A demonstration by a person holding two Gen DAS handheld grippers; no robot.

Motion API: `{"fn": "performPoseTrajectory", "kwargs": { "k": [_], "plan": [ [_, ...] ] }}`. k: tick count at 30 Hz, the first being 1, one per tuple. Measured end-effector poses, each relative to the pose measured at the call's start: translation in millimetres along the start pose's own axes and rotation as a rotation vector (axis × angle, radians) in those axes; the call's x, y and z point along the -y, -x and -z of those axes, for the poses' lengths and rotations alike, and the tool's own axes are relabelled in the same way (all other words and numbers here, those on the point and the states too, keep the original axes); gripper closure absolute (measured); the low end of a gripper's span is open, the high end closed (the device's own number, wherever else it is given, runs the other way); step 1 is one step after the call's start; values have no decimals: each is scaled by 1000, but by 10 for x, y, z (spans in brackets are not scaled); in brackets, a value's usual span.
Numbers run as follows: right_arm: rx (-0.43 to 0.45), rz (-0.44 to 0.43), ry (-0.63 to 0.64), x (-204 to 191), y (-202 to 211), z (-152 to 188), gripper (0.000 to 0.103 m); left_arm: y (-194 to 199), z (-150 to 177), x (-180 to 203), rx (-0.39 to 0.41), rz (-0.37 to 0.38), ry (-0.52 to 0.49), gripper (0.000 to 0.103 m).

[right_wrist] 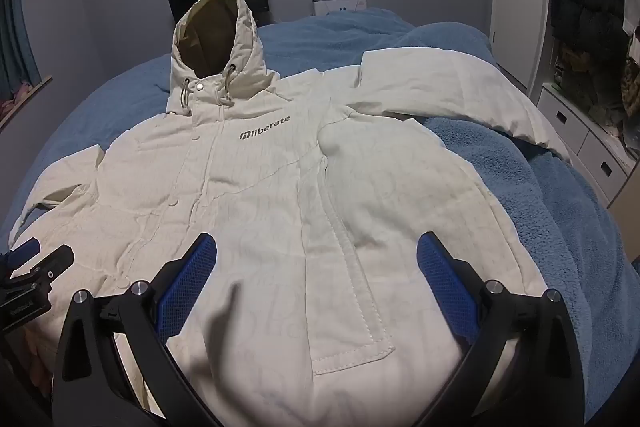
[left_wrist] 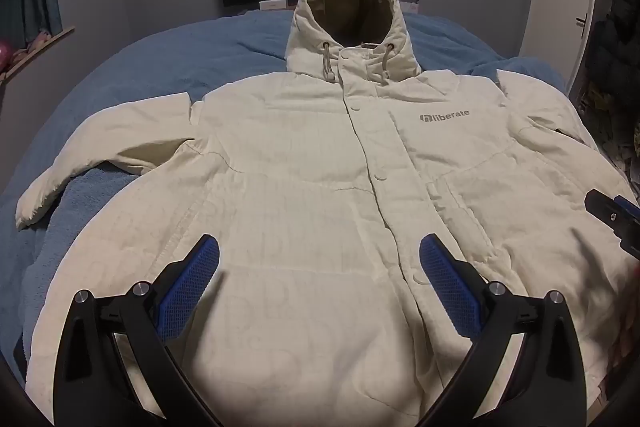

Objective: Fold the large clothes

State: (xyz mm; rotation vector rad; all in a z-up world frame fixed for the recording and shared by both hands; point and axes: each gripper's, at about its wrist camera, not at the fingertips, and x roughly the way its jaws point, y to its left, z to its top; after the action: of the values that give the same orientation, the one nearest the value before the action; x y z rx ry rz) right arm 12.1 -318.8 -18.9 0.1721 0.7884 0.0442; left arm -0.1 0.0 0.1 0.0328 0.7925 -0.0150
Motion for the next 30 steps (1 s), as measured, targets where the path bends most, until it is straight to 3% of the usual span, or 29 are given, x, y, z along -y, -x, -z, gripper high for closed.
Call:
{"fn": "performPoseTrajectory", "kwargs": {
  "k": [30],
  "plan": [
    [-6, 1, 0, -2, -18, -4, 7, -32, 81, -10, -14, 6, 8, 6]
  ]
}}
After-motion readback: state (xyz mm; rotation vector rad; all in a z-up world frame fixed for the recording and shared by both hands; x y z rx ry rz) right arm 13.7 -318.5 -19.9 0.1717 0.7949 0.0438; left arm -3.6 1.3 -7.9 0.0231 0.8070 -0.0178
